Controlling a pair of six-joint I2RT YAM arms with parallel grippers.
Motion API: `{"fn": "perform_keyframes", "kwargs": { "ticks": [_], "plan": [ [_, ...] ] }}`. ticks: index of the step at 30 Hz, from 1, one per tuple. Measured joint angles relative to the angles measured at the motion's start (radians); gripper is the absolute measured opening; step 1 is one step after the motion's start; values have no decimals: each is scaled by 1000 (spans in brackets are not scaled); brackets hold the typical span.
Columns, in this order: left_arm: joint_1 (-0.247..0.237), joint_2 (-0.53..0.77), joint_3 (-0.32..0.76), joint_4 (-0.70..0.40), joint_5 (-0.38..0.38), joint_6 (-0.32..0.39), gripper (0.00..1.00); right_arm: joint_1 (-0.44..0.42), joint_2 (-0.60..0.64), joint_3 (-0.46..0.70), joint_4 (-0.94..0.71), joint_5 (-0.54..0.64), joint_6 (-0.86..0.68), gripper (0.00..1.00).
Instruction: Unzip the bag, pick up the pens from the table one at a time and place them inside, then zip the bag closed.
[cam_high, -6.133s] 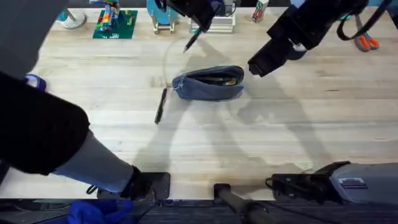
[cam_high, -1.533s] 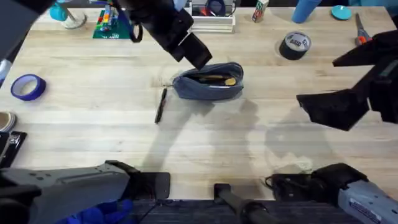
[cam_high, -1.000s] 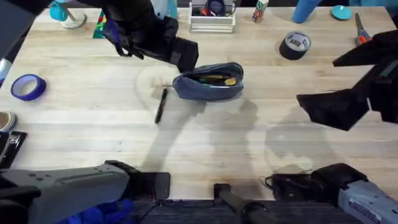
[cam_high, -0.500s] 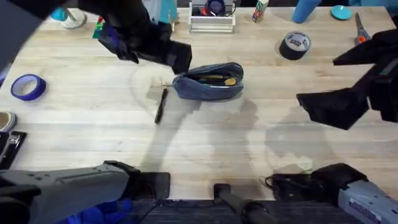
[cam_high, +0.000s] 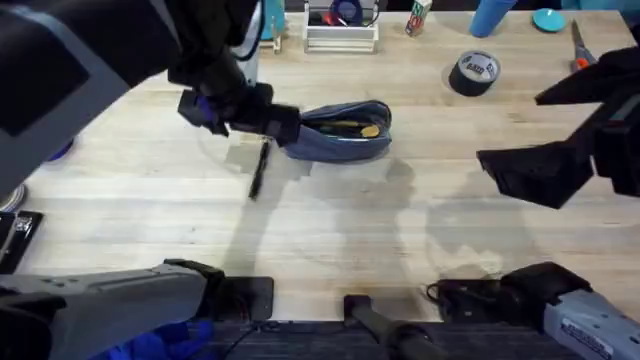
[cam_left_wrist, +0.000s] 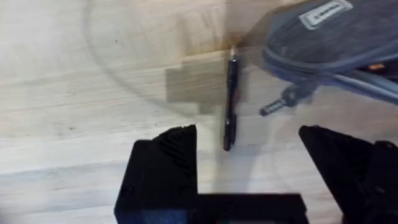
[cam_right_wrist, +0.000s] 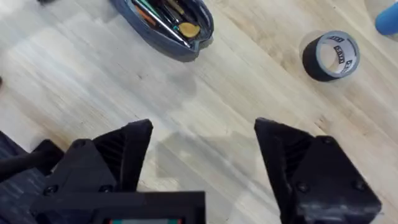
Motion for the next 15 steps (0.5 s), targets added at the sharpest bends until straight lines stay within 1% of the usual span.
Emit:
{"fn": "perform_keyframes", "kwargs": {
  "ticks": [3, 5, 10, 15],
  "plan": [
    [44, 0, -55, 42, 22, 8, 992, 0, 0, 0, 0, 0, 0, 995],
    [62, 0, -87, 71, 40, 22, 993, 0, 0, 0, 0, 0, 0, 995],
    [70, 0, -157, 144, 65, 58, 993, 0, 1, 0, 0, 0, 0, 995],
    [71, 0, -198, 177, 67, 84, 993, 0, 18, 0, 0, 0, 0, 995]
  ]
}}
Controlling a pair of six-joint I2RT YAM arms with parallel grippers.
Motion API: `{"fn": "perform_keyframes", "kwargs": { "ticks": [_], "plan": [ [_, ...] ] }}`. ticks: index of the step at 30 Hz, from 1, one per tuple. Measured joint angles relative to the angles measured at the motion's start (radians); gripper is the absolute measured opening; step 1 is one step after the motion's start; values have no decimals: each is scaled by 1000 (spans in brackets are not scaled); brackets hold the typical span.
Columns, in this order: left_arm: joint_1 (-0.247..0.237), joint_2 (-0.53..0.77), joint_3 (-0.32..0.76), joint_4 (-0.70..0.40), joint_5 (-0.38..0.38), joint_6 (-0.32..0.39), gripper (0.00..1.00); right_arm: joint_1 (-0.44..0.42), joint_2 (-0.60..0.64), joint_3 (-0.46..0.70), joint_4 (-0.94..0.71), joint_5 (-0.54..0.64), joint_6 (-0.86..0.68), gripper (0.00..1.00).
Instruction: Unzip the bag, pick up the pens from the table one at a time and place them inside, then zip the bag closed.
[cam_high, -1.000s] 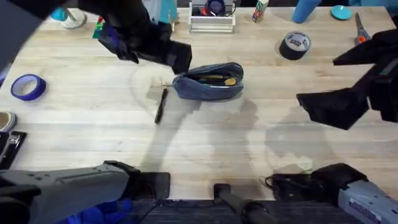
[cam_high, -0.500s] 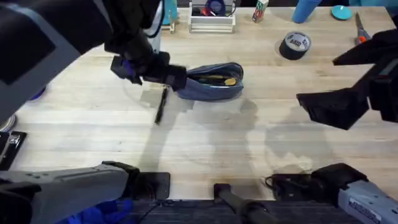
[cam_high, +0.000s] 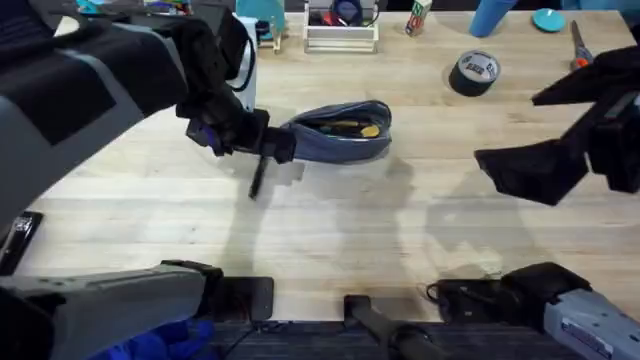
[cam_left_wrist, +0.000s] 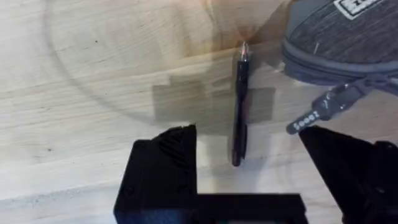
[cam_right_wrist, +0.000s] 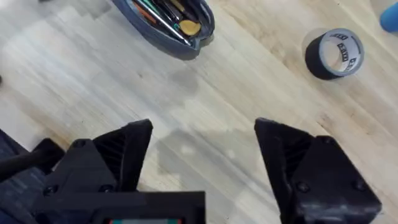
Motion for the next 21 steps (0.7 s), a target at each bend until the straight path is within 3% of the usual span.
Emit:
{"fn": "perform_keyframes", "kwargs": {
  "ticks": [15, 21],
  "plan": [
    [41, 5, -82, 87, -9, 29, 993, 0, 21, 0, 0, 0, 1, 996],
    [41, 83, -82, 95, -9, 33, 993, 0, 21, 0, 0, 0, 1, 996]
  ]
}}
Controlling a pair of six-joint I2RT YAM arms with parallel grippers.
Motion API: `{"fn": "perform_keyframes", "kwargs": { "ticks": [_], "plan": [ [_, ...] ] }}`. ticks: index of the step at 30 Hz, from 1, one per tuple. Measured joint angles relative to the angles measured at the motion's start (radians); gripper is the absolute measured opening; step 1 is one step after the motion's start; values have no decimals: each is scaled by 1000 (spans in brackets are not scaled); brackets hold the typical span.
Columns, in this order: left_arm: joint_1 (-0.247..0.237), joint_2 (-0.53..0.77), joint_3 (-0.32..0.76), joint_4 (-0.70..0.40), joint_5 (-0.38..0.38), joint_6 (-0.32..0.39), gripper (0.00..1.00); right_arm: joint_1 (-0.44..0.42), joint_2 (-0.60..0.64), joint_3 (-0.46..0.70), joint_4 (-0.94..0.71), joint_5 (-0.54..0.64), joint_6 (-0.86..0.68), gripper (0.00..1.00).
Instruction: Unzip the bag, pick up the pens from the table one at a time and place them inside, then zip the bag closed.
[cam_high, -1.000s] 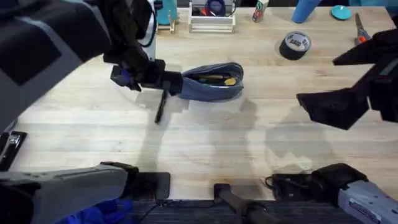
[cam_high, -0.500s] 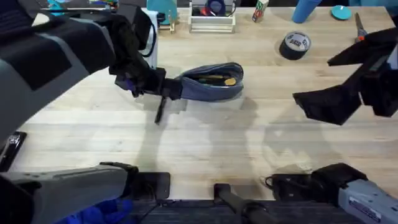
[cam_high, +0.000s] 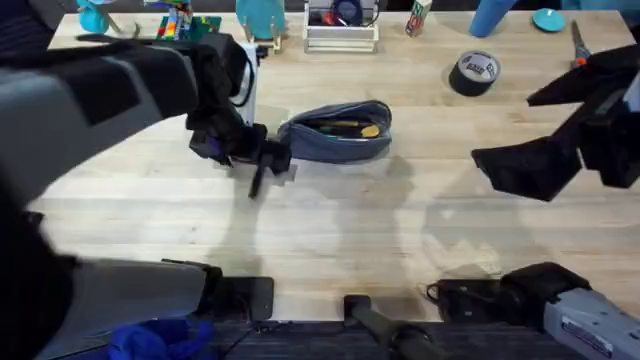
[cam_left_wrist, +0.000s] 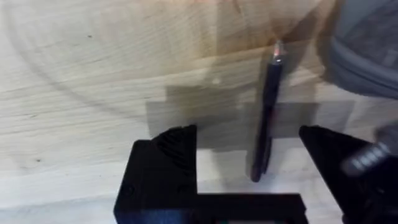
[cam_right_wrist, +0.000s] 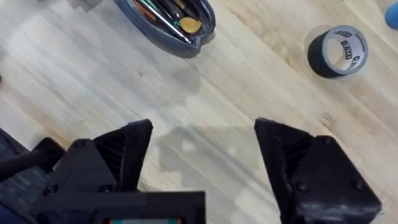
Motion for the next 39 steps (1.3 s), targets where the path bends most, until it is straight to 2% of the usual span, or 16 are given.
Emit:
{"fn": "perform_keyframes", "kwargs": {
  "ticks": [11, 13, 14, 16, 23, 39],
  "plan": [
    [0, 34, 14, -5, -4, 6, 995, 0, 0, 0, 0, 2, 0, 996],
    [0, 34, 14, -5, -4, 7, 963, 0, 0, 0, 0, 3, 0, 996],
    [0, 34, 14, -5, -4, 7, 906, 0, 0, 0, 0, 3, 0, 996],
    [0, 34, 14, -5, -3, 6, 678, 0, 0, 0, 0, 3, 0, 996],
    [-3, 34, 16, -3, 23, 8, 68, 0, 0, 0, 0, 3, 0, 995],
    [3, 42, 31, -17, 17, 8, 43, 0, 0, 0, 0, 3, 0, 996]
  ]
}}
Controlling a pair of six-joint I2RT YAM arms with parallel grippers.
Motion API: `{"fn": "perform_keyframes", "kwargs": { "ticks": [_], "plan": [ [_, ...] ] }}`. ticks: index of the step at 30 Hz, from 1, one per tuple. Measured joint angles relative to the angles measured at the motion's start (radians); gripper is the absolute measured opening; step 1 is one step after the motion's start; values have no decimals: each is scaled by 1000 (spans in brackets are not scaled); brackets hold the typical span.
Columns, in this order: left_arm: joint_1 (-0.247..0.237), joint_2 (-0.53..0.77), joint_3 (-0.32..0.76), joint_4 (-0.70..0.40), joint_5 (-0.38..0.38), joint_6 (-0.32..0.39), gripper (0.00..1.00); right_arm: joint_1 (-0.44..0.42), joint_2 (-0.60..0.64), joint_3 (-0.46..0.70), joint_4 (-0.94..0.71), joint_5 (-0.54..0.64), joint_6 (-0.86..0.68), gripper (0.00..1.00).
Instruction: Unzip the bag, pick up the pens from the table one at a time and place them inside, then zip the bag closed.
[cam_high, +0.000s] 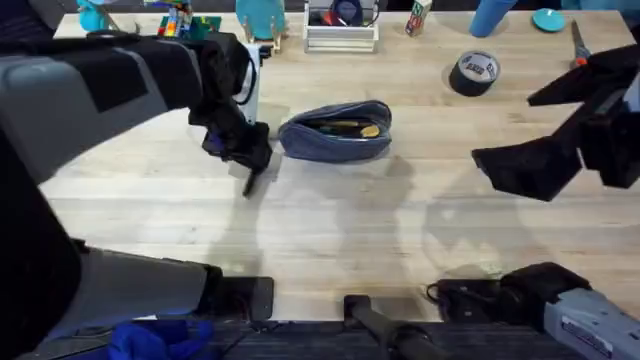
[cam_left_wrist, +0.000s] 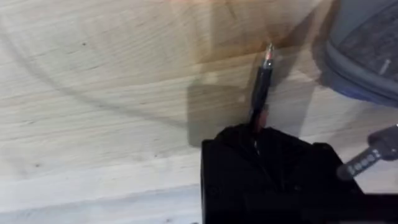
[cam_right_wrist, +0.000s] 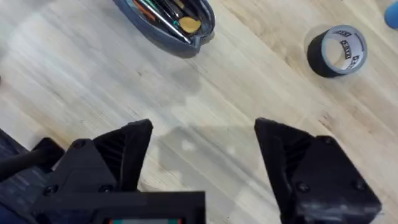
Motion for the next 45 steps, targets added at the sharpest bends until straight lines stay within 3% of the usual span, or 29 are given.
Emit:
{"fn": "perform_keyframes", "kwargs": {
  "ticks": [8, 14, 26, 30, 38, 45],
  "plan": [
    [51, 17, 140, -49, -22, 0, 43, 0, 0, 0, 0, 0, 0, 996],
    [55, 17, 282, -93, -2, 44, 43, 0, 0, 0, 0, 0, 0, 996],
    [47, 17, 517, -146, 231, 254, 42, 0, 0, 0, 0, 0, 0, 996],
    [9, 17, 543, -146, 282, 345, 41, 0, 0, 0, 0, 0, 0, 996],
    [-115, 17, 543, -146, 320, 532, 41, 0, 0, 0, 0, 0, 0, 996],
    [-169, 17, 543, -146, 350, 667, 40, 0, 0, 0, 0, 0, 0, 996]
  ]
}}
